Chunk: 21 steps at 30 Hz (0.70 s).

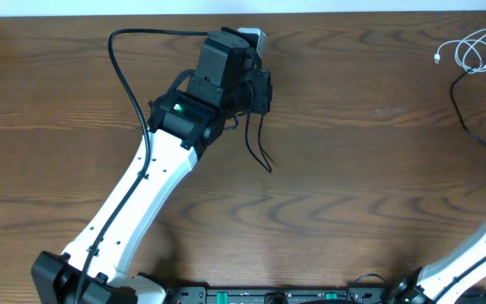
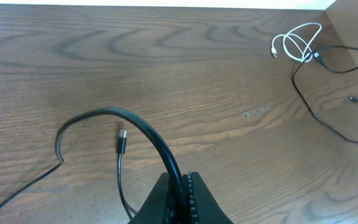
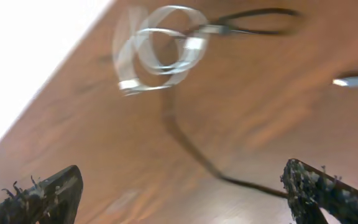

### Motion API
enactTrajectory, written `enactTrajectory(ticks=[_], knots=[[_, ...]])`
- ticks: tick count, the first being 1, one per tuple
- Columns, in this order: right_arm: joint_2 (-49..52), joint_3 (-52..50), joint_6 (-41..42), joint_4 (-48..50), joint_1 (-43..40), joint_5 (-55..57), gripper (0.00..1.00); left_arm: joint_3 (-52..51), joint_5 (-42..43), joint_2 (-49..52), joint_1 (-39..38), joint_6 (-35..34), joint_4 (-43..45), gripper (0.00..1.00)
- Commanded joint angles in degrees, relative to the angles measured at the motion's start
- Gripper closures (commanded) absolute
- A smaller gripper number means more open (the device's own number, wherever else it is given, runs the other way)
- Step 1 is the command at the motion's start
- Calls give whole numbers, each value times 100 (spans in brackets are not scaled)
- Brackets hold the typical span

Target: Untangle cables

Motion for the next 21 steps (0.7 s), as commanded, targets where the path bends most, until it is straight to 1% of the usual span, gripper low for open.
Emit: enactTrajectory(ticks=[1, 4, 7, 10, 12, 14, 17, 19, 20, 21], knots=[[-680, 31, -442, -136, 96, -1641, 1, 31, 24, 24, -4, -28, 28, 93], [-782, 31, -623, -310, 286, -2044, 3, 31, 26, 24, -4, -31, 177, 93], [-782, 28, -693, -568, 599, -2151, 3, 31, 26, 24, -4, -39, 485, 92], [-778, 15, -782, -841, 1047, -2173, 4, 31, 24, 33, -4, -308, 719, 92], [-776, 7, -1014, -964, 1410, -2218, 4, 31, 24, 61, -4, -605, 833, 92], [-767, 7, -1344, -1027, 1867, -2258, 4, 31, 20, 103, 0, -1099, 874, 92], [-767, 7, -1537, -1023, 2437, -2330, 4, 31, -105, 122, 48, -1917, 896, 92], [-767, 7, -1797, -1019, 2806, -2695, 4, 31, -203, 122, 138, -2535, 960, 93], [-767, 7, -1932, -1014, 2990, -2885, 3, 31, -203, 122, 203, -2907, 999, 93], [-767, 7, -2026, -1003, 3156, -3018, 3, 31, -208, 122, 291, -3445, 1021, 92]])
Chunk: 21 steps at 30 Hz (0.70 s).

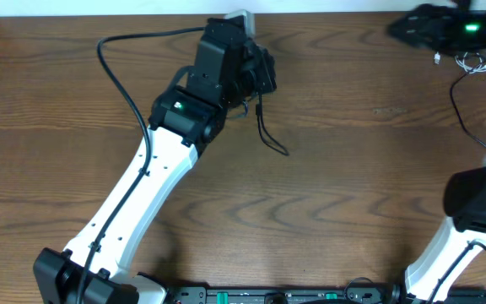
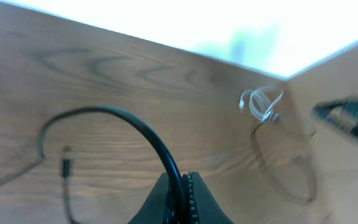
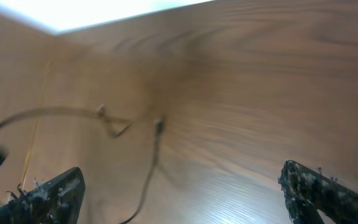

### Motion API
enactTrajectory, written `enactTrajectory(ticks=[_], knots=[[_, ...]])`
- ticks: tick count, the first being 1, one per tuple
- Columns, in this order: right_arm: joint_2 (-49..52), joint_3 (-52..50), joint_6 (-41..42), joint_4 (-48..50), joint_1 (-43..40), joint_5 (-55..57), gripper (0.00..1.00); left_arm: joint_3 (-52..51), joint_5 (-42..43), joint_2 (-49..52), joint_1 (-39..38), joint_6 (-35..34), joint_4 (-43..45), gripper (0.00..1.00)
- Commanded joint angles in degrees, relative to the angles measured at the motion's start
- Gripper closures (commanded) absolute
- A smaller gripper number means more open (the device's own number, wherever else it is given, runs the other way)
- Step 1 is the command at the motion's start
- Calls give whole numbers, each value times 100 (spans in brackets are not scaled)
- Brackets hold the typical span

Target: Untangle cables

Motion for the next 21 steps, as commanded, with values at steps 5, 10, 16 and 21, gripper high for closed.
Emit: enactTrajectory(ticks=[5, 10, 16, 21], knots=[[7, 2, -647, 210, 1189, -831, 3, 31, -87, 57, 505, -4061, 76, 92], [9, 2, -887, 345, 1860, -824, 3, 31, -87, 52, 538, -5322, 81, 92], [105, -46, -1397, 282, 2516, -826, 17, 31, -87, 52, 538, -5440, 79, 93], [175, -127, -1528, 227, 2710, -828, 27, 31, -92, 52, 542, -5438, 76, 93]])
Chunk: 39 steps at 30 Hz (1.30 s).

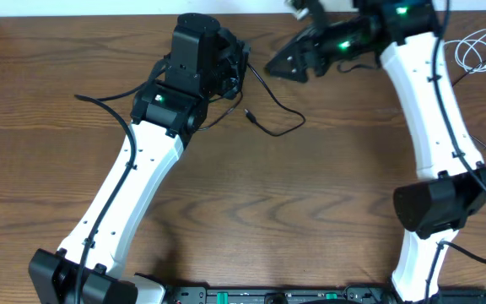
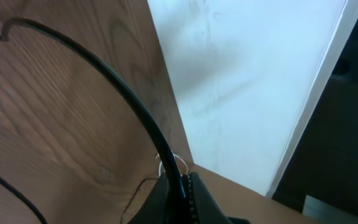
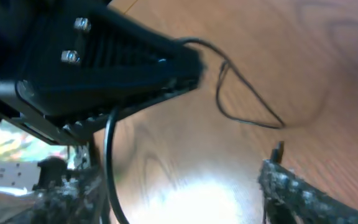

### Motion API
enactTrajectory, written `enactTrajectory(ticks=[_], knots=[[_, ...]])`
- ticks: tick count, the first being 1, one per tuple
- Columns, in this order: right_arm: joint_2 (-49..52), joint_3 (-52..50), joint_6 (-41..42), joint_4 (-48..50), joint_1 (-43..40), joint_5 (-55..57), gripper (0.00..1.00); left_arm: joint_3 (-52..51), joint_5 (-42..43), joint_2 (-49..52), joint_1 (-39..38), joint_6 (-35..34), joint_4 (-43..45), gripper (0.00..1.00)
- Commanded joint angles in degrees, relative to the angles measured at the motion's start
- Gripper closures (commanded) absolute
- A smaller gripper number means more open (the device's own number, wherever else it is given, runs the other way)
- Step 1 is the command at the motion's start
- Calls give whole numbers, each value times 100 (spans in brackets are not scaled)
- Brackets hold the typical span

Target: Untangle cables

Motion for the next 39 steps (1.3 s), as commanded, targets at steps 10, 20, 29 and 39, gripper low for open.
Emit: enactTrajectory(ticks=[10, 20, 29, 39], knots=[[120, -223, -962, -245, 83, -837, 38, 31, -35, 48, 175, -149, 22, 92], [131, -557, -1032, 74, 376, -868, 66, 31, -33, 48, 175, -149, -37, 92], [129, -557, -129, 820, 409, -839, 99, 31, 7, 48, 72, -144, -275, 92], [70, -479, 1255, 1104, -289, 870, 99, 31, -258, 50, 74, 382, -1095, 52]])
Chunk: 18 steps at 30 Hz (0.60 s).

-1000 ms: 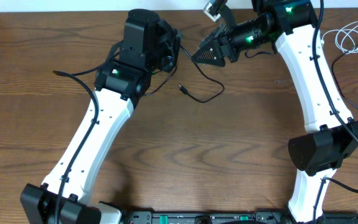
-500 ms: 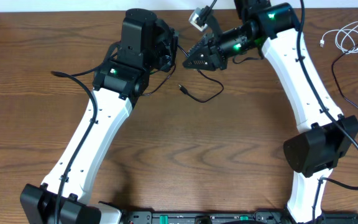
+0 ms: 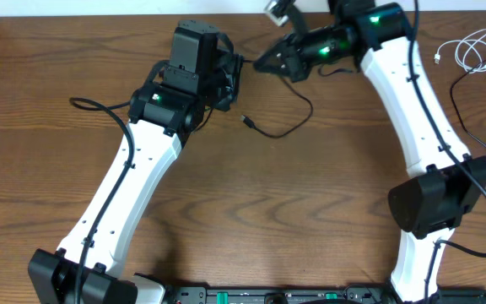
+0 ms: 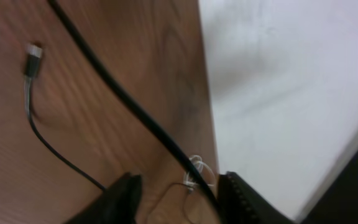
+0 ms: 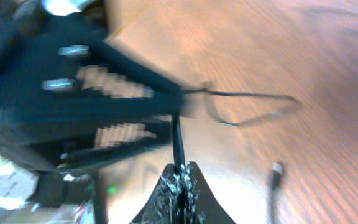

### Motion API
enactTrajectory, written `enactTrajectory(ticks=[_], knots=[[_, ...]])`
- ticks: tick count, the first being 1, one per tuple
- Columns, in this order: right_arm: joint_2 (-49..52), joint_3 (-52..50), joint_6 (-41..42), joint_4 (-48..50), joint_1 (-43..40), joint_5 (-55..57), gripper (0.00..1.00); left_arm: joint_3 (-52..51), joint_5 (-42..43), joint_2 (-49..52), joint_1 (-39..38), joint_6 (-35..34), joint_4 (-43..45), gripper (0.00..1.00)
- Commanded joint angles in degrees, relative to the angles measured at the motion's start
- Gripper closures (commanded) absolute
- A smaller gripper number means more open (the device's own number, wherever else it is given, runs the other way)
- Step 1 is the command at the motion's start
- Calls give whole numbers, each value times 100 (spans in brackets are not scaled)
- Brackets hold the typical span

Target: Untangle cables

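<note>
A thick black cable (image 4: pixel 123 96) crosses the left wrist view and passes between the fingers of my left gripper (image 4: pixel 179 199), which stands open at the back middle of the table (image 3: pixel 327 211). My right gripper (image 5: pixel 180 177) is shut on that cable (image 5: pixel 176 140) right beside the left gripper. In the overhead view the left gripper (image 3: pixel 233 76) and the right gripper (image 3: pixel 260 66) nearly meet. The cable's other stretch (image 3: pixel 91 103) trails off to the left. A thin black cable with a plug (image 3: pixel 245 120) lies below them, and its plug (image 4: pixel 35 53) also shows in the left wrist view.
A coiled white cable (image 3: pixel 475 49) lies at the far right back corner. Another thin black cable (image 3: pixel 467 101) runs beside it toward the right edge. The right arm spans the right side of the table.
My left gripper was shut on the thick black cable and now stands open around it. My right gripper, open beside it before, is now shut on that cable.
First my left gripper held the black cable at the back middle while my right gripper hung open over the white coil at the far right. Then the right gripper was further left, then open beside the left gripper. Now the right holds the cable and the left is open.
</note>
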Motion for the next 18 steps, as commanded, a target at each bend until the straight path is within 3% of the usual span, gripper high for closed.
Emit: enactTrajectory(ticks=[1, 4, 10, 18], knots=[[9, 103, 745, 90, -466, 1259, 99, 31, -188, 46, -7, 802, -114, 52], [-15, 278, 997, 140, -885, 1941, 99, 31, -184, 46, -7, 1998, -120, 52], [-221, 1246, 1394, -13, -1829, 1711, 99, 31, -184, 46, -7, 4022, -337, 52], [-901, 2339, 2140, -55, -2601, 1718, 99, 31, -269, 46, -7, 4741, -472, 52]])
